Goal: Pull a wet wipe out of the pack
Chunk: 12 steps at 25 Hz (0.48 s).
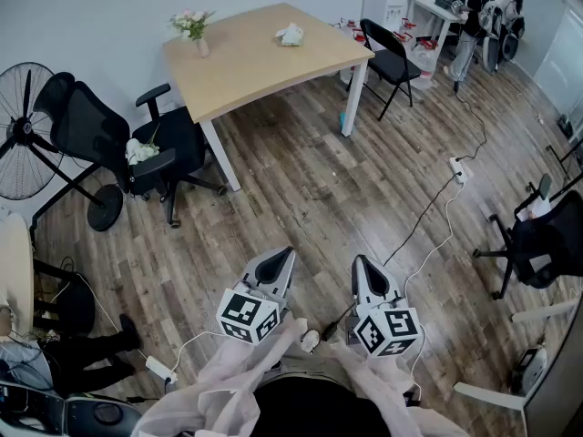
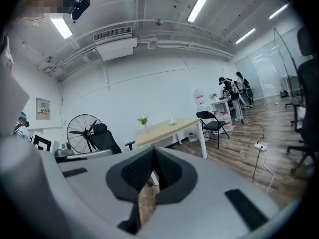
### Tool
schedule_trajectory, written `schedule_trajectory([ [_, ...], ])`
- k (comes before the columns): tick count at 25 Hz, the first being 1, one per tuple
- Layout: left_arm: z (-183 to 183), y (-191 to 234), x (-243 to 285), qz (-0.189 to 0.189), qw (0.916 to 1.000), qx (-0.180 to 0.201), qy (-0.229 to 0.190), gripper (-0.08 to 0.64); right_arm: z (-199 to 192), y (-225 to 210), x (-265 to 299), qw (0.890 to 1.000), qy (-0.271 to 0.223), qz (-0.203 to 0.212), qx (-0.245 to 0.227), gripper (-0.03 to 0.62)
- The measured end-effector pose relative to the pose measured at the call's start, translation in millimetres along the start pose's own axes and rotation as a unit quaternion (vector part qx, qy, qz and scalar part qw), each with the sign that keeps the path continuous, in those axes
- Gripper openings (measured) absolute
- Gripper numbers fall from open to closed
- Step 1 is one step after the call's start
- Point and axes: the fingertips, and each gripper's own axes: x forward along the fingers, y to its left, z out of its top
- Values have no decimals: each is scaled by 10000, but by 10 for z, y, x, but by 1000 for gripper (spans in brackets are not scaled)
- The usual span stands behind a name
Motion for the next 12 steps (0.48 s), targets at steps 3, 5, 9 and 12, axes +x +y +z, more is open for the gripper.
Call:
schedule_trajectory([
  [3, 42, -9, -61, 61, 10000, 2, -44, 9, 13, 13, -33, 10000, -22, -43, -50, 9],
  [5, 31, -21, -101, 60, 10000, -24, -41, 9, 7, 26, -62, 9999, -75, -86, -42, 9],
  [9, -6, -72, -153, 88, 10000, -18, -20, 11, -19, 34, -92, 9998, -94, -124, -88, 11],
  [12, -48, -110, -194, 129, 9999, -74, 3, 9, -29, 52, -132, 9998, -111, -105, -132, 11],
])
